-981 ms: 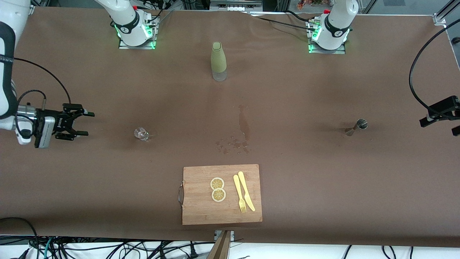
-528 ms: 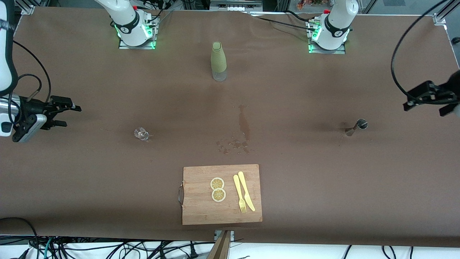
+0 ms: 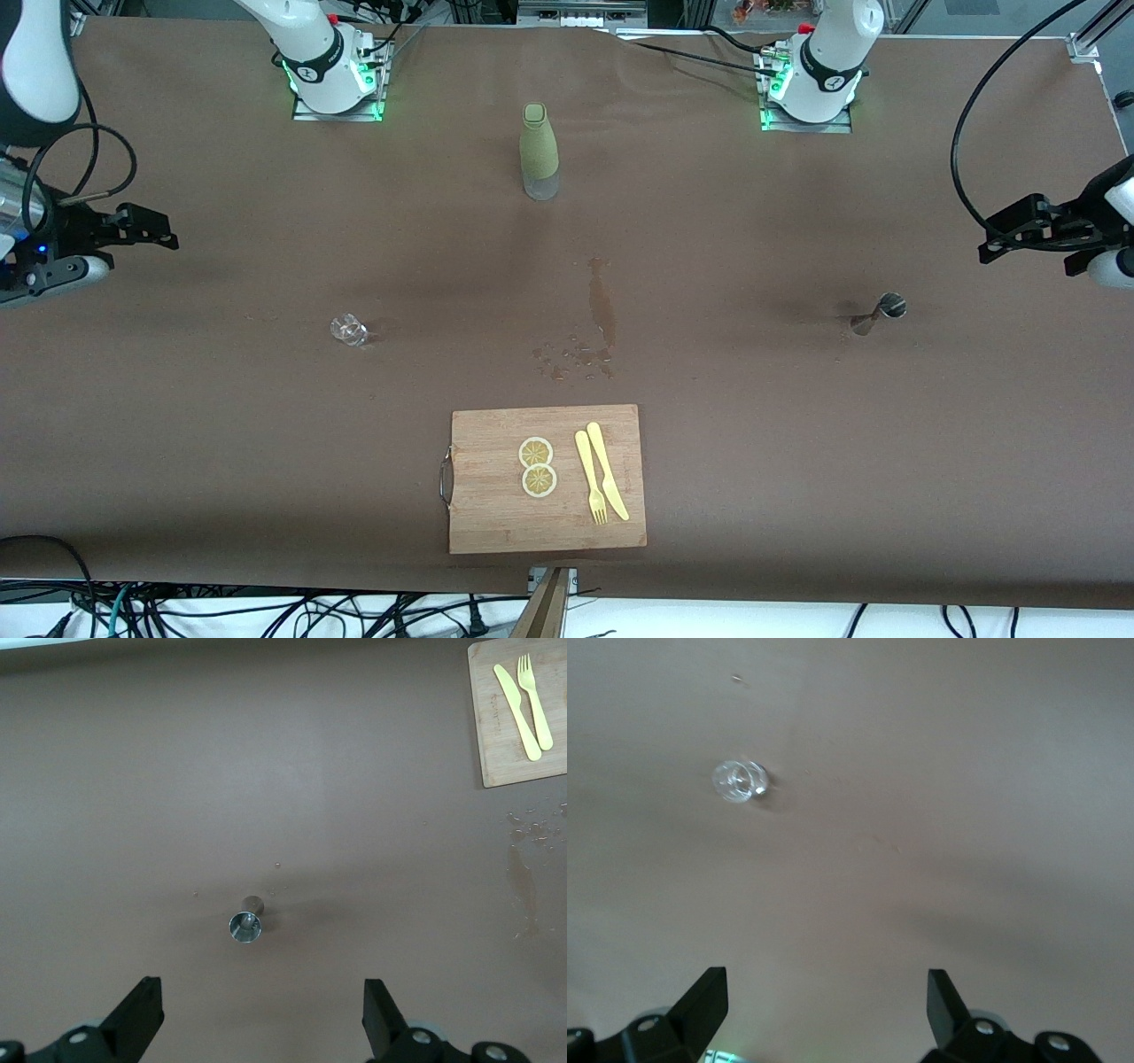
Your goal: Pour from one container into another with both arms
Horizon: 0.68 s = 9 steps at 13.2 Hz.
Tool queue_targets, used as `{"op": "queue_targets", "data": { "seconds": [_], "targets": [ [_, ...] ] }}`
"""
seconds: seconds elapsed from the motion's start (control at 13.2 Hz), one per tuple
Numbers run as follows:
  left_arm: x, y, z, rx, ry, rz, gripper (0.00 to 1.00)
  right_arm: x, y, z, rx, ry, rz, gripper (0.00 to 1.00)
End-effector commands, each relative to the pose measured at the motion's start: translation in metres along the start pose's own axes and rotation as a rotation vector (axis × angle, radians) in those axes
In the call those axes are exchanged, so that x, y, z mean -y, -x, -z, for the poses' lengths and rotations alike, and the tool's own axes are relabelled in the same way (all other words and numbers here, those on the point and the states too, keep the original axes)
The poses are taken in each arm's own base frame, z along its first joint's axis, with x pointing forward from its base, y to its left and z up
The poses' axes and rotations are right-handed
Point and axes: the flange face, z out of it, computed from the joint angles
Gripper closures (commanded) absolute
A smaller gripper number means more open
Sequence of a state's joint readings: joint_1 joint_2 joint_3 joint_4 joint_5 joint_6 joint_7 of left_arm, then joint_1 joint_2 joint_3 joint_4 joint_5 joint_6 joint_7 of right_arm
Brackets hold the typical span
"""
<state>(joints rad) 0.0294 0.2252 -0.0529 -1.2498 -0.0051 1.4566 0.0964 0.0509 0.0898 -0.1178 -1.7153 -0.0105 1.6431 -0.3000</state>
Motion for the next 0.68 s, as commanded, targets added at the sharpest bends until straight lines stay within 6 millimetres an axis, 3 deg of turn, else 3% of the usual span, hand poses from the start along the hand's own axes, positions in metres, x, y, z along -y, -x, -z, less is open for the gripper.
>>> {"op": "queue_targets", "data": {
  "seconds": [0.0,0.15,0.3,0.6],
  "targets": [
    [-0.004,0.005,0.003,-0.019,0.005,0.007,0.0,0.025,0.015,0.019,0.011,0.045,-0.165,0.0],
    [-0.004,0.003,0.001,-0.019,0.01,0.028,0.0,0.023,0.016,0.031,-0.007,0.047,-0.194,0.0],
    [-0.006,0.007,0.007,-0.026,0.006,0.028,0.0,0.007,0.021,0.051,-0.045,-0.007,-0.23,0.0],
    [-0.007,0.017,0.013,-0.023,0.005,0.041,0.0,-0.011,0.027,0.066,-0.097,-0.081,-0.271,0.0]
  ]
}}
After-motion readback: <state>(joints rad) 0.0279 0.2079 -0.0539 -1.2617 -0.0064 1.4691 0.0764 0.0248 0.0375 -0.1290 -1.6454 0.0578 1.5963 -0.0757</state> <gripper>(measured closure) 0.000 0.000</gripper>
